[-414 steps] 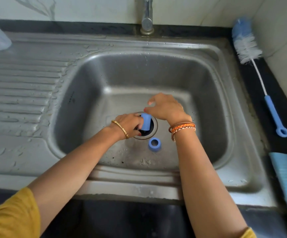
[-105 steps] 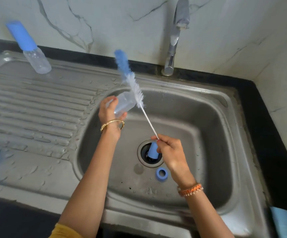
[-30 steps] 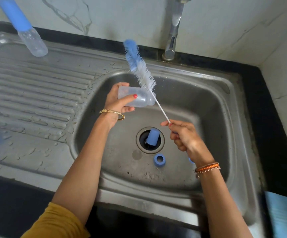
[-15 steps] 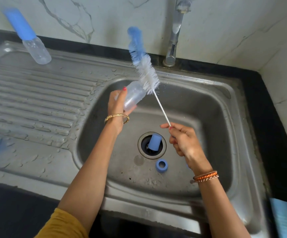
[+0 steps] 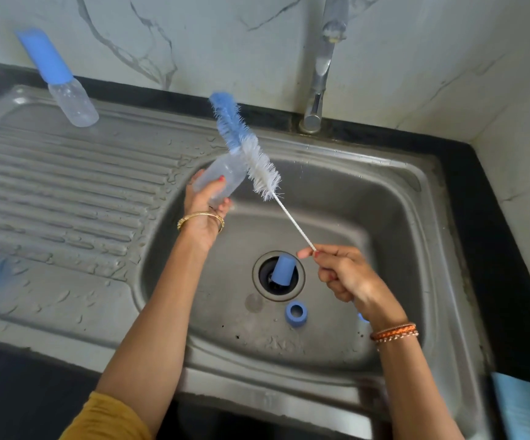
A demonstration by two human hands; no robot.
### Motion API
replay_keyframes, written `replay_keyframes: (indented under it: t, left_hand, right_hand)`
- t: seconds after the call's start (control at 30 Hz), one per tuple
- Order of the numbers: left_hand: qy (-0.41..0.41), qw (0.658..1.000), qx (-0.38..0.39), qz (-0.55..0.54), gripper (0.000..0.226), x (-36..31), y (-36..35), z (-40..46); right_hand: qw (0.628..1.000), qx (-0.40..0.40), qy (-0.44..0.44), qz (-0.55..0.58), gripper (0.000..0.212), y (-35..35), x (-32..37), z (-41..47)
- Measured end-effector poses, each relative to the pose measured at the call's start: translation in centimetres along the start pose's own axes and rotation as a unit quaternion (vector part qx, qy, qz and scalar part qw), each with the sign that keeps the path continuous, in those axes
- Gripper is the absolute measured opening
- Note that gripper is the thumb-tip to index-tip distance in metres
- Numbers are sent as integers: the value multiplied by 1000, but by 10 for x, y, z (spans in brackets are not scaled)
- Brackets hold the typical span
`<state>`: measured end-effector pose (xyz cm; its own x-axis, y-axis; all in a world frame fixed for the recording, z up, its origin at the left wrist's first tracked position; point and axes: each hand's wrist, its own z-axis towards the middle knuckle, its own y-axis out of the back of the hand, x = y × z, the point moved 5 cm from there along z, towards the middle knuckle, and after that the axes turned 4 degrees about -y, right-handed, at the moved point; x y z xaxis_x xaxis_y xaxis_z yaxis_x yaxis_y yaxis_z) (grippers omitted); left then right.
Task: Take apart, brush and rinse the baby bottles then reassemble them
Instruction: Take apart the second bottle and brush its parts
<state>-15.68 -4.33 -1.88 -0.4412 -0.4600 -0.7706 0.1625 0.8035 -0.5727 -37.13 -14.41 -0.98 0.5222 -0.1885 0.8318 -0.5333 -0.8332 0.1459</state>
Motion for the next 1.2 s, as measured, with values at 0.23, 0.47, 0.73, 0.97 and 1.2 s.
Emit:
replay_keyframes:
  t: [0.23, 0.47, 0.73, 0.97, 1.2]
  left_hand:
    - [54, 997, -9, 59, 32, 10, -2, -10]
    - [23, 998, -53, -16, 22, 8, 12, 0]
    - [52, 998, -9, 34, 27, 13, -1, -3]
    - [58, 997, -37, 35, 41, 11, 8, -3]
    - [28, 999, -24, -5, 10, 6, 9, 0]
  right_hand:
    - [998, -37, 45, 17, 29, -17, 5, 2]
    - [1000, -2, -6, -2, 31, -9, -5, 3]
    - [999, -40, 23, -12, 28, -8, -1, 1]
    - [999, -35, 10, -12, 28, -4, -3, 1]
    - [999, -33, 3, -7, 27, -4, -5, 2]
